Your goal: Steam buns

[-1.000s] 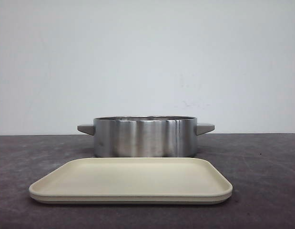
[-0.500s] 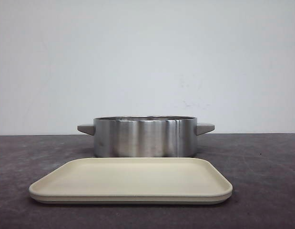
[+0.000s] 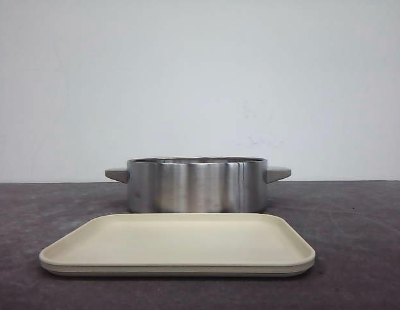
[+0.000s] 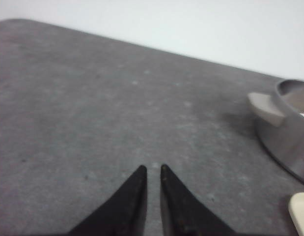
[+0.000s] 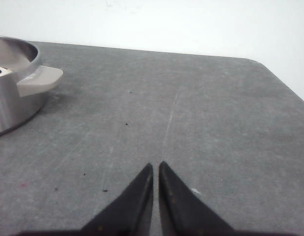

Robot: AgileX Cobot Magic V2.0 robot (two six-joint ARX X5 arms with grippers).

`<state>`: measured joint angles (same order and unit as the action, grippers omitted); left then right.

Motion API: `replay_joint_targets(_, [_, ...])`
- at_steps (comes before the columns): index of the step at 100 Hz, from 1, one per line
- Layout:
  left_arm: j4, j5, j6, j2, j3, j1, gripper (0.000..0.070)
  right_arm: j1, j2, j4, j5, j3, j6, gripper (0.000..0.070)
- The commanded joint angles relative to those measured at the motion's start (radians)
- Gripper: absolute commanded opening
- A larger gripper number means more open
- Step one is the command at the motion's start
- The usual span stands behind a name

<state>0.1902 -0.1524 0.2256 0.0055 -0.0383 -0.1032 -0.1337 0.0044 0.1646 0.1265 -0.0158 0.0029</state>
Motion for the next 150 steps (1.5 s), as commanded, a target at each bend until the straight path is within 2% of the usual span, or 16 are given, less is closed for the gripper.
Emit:
replay_joint_targets(1, [-0.002, 0.007, 0.011, -0.003, 0.018, 0.002, 0.0000, -0.001, -0.001, -0.007, 0.002, 0.003, -0.007, 0.0014])
replay_joint_targets(30, [-0.004, 0.014, -0.010, -0.003, 0.024, 0.032, 0.0000, -0.001, -0.001, -0.007, 0.003, 0.003, -0.007, 0.0013])
replay_joint_targets(44, [-0.003, 0.050, -0.087, -0.003, 0.024, 0.040, 0.0000, -0.001, -0.001, -0.007, 0.003, 0.003, -0.007, 0.0013])
replay_joint_targets(54, [-0.003, 0.053, -0.114, -0.003, 0.024, 0.040, 0.0000, -0.001, -0.001, -0.007, 0.003, 0.003, -0.007, 0.0013])
replay_joint_targets(73, [-0.003, 0.058, -0.119, -0.003, 0.024, 0.040, 0.0000, -0.001, -0.001, -0.007, 0.003, 0.003, -0.007, 0.0013])
replay_joint_targets(82, [-0.003, 0.056, -0.082, -0.003, 0.023, 0.040, 0.0000, -0.001, -0.001, -0.007, 0.003, 0.003, -0.007, 0.0013])
replay_joint_targets(150, [-0.003, 0.056, -0.082, -0.003, 0.023, 0.040, 0.0000, -0.001, -0.001, -0.007, 0.003, 0.003, -0.007, 0.0013])
